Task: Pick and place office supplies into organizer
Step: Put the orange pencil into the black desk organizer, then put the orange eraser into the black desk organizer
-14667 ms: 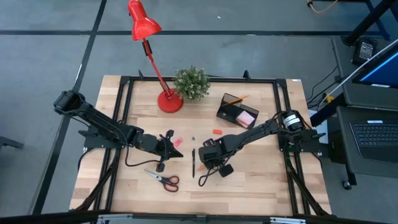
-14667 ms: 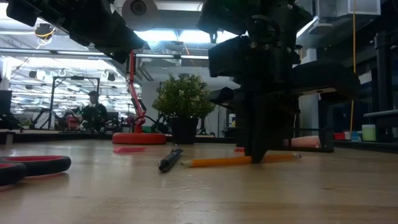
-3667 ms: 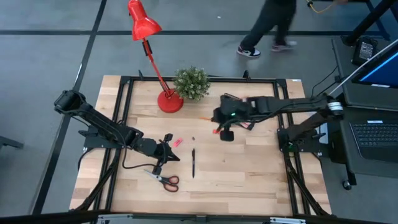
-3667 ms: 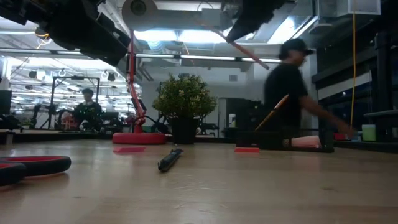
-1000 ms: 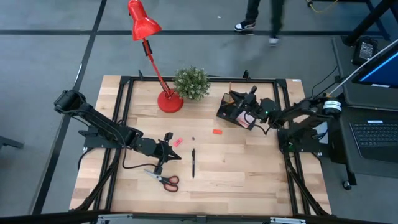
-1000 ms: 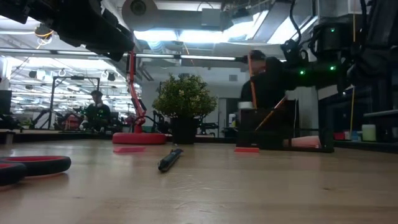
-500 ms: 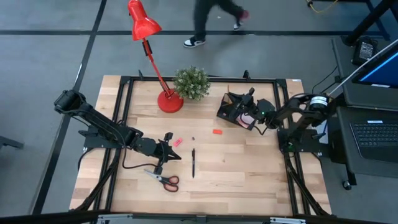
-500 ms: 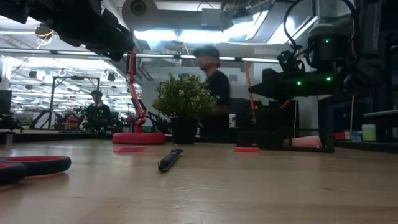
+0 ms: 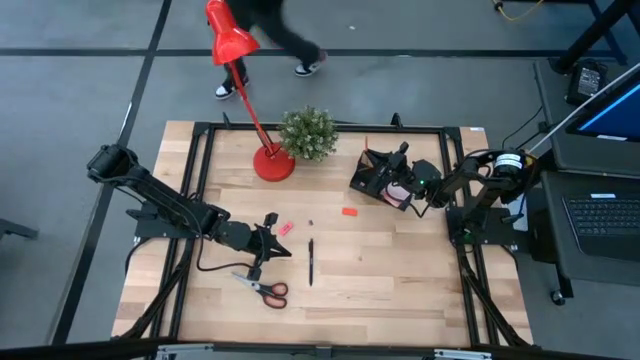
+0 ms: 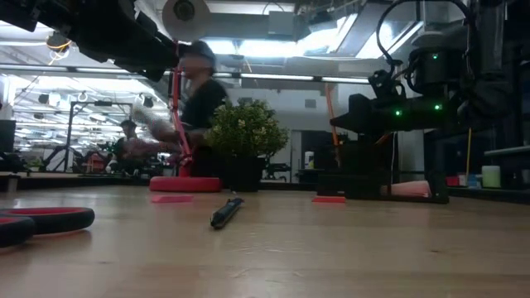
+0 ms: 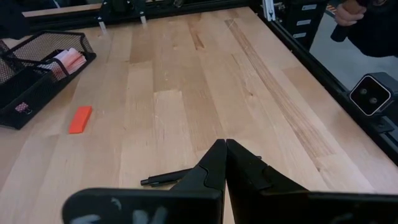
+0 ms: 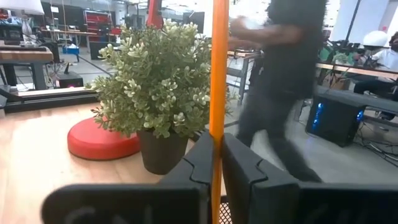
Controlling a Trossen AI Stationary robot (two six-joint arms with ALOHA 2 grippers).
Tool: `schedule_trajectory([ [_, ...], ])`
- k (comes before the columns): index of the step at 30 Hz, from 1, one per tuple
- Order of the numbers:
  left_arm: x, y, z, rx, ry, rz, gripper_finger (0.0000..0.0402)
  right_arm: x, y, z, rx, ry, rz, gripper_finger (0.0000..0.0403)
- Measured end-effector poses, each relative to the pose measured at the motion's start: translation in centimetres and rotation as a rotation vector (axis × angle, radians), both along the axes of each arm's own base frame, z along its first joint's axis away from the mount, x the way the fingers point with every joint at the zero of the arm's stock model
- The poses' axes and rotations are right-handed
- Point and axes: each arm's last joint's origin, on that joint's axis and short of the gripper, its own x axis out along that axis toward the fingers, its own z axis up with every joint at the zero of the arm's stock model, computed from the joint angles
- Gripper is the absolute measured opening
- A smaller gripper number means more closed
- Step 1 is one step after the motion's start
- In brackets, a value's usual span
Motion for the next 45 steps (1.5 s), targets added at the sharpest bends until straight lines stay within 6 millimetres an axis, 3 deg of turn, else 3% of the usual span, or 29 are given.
schedule_trajectory([
  [21, 0.0, 0.0, 0.0, 0.0, 0.0, 0.0, 0.0003, 0.3, -0.1, 0.5, -0.038, -0.004, -0.003, 0.0087],
  [34, 0.0, 0.0, 0.0, 0.007, -0.003, 0.016, 0.0003, 0.3, 1.5, 3.4, -0.132, -0.079, 0.051, 0.0087],
  [37, 0.0, 0.1, 0.0, 0.016, -0.012, 0.04, 0.0003, 1.2, 2.1, 4.3, -0.176, -0.036, 0.083, 0.0087],
  [45, 0.3, 0.1, 0.7, 0.004, -0.081, 0.082, 0.0003, 5.8, 3.2, 7.5, -0.136, 0.184, 0.181, 0.0077],
])
